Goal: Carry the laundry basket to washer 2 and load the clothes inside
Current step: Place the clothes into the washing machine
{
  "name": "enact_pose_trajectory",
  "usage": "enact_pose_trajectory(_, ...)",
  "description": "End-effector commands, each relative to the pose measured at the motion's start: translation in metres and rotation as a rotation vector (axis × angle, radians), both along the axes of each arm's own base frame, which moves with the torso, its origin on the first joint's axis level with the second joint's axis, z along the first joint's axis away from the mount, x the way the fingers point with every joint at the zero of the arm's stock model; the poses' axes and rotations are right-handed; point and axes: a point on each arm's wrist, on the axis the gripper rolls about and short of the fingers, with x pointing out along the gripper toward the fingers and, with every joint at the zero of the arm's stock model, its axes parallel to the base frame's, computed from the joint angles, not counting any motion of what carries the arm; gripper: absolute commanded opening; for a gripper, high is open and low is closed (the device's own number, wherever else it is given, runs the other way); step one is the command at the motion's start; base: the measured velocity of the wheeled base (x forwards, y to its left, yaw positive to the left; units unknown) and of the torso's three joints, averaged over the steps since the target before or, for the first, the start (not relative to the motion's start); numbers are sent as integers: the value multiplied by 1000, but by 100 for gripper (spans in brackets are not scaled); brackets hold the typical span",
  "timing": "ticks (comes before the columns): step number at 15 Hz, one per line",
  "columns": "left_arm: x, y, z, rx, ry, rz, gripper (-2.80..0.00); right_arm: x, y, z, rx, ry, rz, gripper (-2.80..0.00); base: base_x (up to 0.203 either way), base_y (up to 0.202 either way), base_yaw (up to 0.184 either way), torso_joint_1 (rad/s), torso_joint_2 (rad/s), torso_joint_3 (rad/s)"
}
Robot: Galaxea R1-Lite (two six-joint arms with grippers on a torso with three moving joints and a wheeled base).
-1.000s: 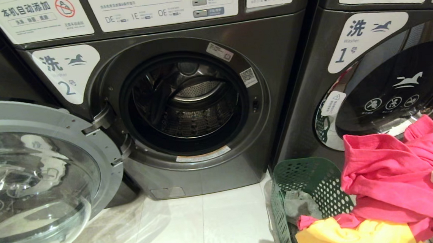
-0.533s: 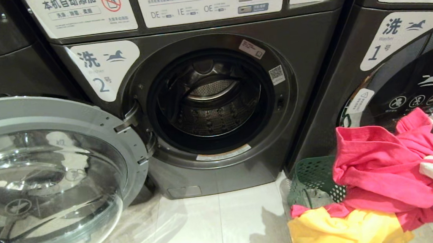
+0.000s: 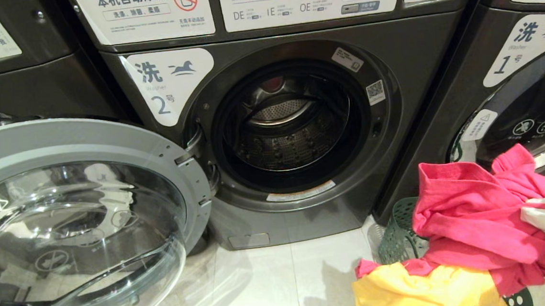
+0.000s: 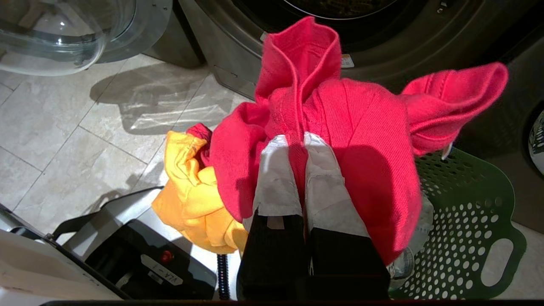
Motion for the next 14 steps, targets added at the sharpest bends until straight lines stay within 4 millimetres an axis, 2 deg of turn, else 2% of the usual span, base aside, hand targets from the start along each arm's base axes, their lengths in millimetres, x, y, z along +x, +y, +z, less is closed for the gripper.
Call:
enact_pose_trajectory(1, 0, 0, 0, 1, 0, 0, -280, 1, 1, 0, -6, 5, 0, -280, 0, 0, 0, 0, 0, 0)
enact_pose_trajectory(4, 0, 0, 0, 3, 0, 0, -280, 7, 6, -2, -15, 21, -9, -280, 0, 0, 0, 1, 2, -29)
enact_pose_trajectory(9, 0, 0, 0, 3, 0, 1, -280, 24, 20, -2, -1, -18, -55, -280, 0, 0, 0, 5, -1, -173)
enact_pose_trajectory(14, 0, 0, 0, 3, 0, 0, -280, 26, 21, -4, -5, -12, -55, -280, 0, 0, 0, 5, 1, -195)
